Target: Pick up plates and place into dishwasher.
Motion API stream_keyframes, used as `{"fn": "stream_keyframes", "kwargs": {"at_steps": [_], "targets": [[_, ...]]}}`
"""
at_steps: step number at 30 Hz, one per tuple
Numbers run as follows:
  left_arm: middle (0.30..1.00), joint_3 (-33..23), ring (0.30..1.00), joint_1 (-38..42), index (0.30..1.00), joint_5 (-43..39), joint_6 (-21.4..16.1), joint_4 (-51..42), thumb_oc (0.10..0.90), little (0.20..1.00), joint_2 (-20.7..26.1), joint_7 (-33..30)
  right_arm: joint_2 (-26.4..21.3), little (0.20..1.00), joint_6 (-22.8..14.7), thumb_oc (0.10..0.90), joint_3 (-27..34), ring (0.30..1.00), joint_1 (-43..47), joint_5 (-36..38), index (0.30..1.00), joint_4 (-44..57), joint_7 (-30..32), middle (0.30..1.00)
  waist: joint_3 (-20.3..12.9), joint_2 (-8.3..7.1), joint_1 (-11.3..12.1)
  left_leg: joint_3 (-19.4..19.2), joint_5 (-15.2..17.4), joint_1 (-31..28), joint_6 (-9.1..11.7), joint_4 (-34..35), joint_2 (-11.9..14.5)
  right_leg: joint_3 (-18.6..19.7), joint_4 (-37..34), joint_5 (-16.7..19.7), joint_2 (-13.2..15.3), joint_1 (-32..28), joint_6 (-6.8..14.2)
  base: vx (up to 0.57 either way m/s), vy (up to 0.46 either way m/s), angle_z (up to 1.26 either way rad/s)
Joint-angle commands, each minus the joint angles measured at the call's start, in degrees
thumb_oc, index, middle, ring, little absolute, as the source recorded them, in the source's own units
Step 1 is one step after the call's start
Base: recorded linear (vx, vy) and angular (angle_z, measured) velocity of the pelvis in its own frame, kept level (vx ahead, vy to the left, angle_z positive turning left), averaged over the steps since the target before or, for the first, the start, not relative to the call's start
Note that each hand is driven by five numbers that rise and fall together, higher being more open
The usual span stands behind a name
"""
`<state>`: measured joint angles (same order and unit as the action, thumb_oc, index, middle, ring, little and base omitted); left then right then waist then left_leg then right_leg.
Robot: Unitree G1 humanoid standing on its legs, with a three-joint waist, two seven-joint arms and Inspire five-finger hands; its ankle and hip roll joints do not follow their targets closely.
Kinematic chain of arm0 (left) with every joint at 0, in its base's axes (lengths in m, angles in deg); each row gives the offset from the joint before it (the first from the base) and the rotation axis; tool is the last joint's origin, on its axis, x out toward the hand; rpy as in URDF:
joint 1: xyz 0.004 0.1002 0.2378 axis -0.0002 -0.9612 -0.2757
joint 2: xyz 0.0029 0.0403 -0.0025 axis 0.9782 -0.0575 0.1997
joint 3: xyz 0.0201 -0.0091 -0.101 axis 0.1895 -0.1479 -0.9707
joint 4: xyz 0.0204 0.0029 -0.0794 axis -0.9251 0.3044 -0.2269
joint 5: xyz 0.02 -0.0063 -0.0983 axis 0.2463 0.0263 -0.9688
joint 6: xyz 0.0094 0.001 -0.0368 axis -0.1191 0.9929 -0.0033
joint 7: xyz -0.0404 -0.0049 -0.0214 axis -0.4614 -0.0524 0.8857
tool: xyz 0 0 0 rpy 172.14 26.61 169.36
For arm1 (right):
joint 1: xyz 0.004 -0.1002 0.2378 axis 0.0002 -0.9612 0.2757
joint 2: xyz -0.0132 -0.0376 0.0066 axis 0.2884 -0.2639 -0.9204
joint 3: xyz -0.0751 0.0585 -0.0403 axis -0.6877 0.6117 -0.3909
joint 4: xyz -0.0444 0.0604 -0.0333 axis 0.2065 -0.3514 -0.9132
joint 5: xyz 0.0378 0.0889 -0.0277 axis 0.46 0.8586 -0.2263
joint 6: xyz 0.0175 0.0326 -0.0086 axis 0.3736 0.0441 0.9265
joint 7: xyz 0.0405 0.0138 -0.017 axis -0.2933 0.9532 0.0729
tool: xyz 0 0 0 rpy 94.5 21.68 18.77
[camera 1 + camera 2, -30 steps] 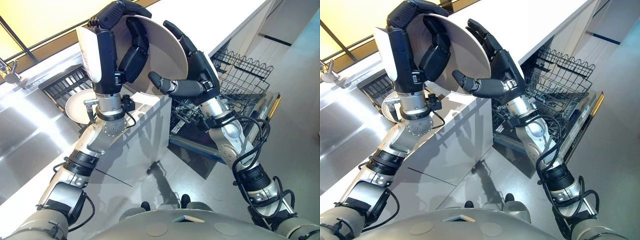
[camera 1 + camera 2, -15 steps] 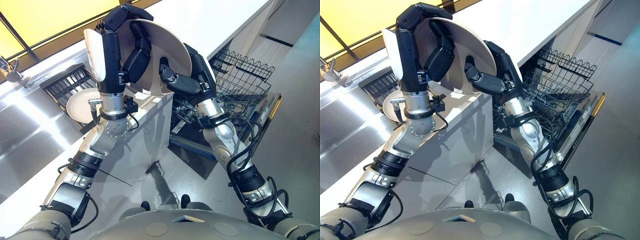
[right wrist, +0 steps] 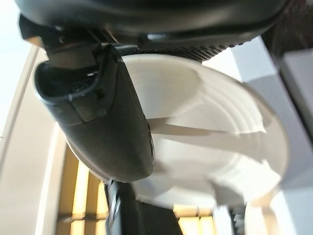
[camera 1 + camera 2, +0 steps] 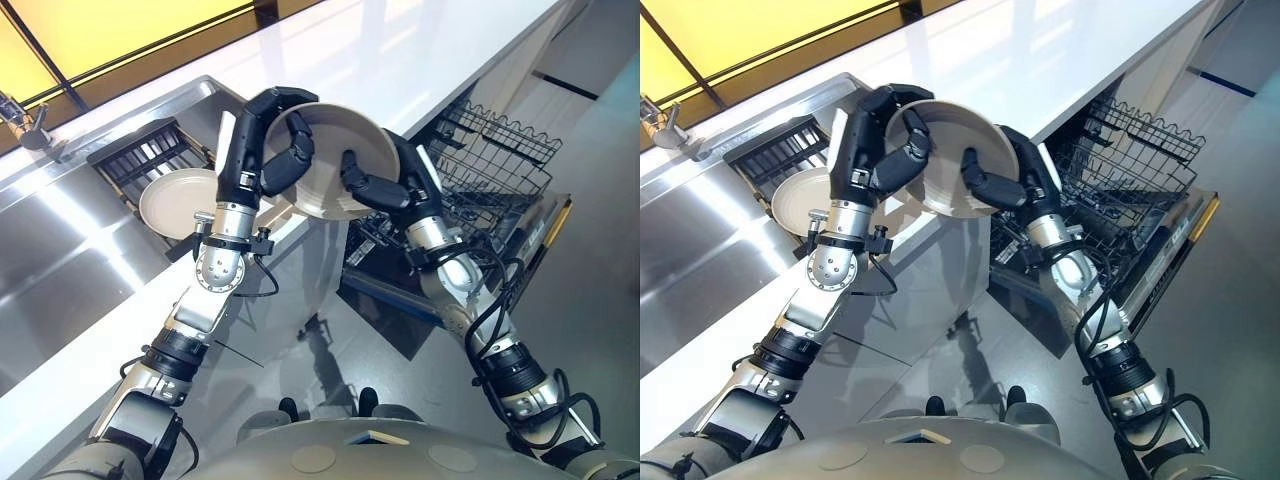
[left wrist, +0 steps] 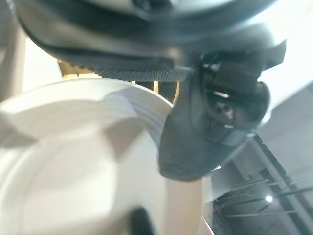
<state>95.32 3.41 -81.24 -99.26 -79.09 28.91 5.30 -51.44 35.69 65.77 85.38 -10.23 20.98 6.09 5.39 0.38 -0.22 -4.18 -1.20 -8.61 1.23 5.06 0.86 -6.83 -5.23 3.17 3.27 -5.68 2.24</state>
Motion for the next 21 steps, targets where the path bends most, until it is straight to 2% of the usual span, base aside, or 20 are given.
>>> {"fn": "stream_keyframes", "kwargs": {"at_steps": [1, 6, 10, 16, 21], "targets": [[0.9, -0.3, 0.9, 8.8, 0.9, -4.1, -0.1, -4.7, 0.8, 0.9, 1.5, 1.8, 1.6, 0.2, -8.3, 0.1, 8.5, 0.3, 15.4, -1.2, 0.3, 4.0, 4.2, 0.3, -3.1, 0.5, 0.2, 1.8, 5.9, 1.1, -2.6, -2.0, -3.5, -2.8, 7.6, -10.6, -3.6, 0.1, 0.2, 0.0, 0.0, 0.0], [0.9, -6.8, 0.9, 12.2, 0.9, -4.5, 3.9, -2.1, 0.8, 0.9, 9.4, 0.1, -4.5, 0.2, -8.9, 0.1, 13.0, 0.3, 20.3, -4.5, 0.3, -1.0, 11.1, 0.3, -3.5, 0.73, 1.1, 2.6, 5.8, 1.1, -2.4, -2.1, -3.7, -4.0, 8.2, -11.5, -3.3, -0.5, -0.1, 0.0, -0.004, 0.07], [0.9, -10.9, 0.9, 13.7, 0.9, -6.3, 6.6, 0.7, 0.8, 0.9, 13.8, 1.0, -10.2, 0.2, -7.0, 0.1, 15.9, 0.3, 23.1, -5.2, 0.3, -6.8, 15.1, 0.3, -3.5, 0.79, 1.7, 3.0, 6.3, 1.1, -2.5, -2.8, -4.0, -4.9, 9.2, -12.3, -2.7, -0.7, -0.2, 0.0, 0.029, 0.13], [0.9, -15.9, 0.9, 12.8, 0.9, -8.7, 6.4, 4.9, 0.8, 0.9, 18.6, 2.5, -17.9, 0.2, -5.9, 0.1, 19.6, 0.3, 24.0, -7.3, 0.3, -17.7, 18.2, 0.3, -3.0, 0.84, 2.7, 2.6, 8.2, 1.4, -3.8, -6.0, -4.8, -5.7, 13.1, -13.9, -0.7, -0.1, 0.2, 0.0, 0.09, 0.08], [0.9, -18.5, 0.9, 12.4, 0.9, -11.0, 5.3, 6.5, 0.8, 0.9, 22.4, 3.4, -23.3, 0.2, -4.9, 0.1, 21.7, 0.3, 23.0, -9.5, 0.3, -26.0, 20.1, 0.3, -1.8, 0.95, 3.0, 2.0, 9.6, 1.5, -5.6, -7.9, -5.7, -5.3, 20.1, -13.3, 1.6, 2.7, 1.8, 0.01, 0.116, 0.04]]}}
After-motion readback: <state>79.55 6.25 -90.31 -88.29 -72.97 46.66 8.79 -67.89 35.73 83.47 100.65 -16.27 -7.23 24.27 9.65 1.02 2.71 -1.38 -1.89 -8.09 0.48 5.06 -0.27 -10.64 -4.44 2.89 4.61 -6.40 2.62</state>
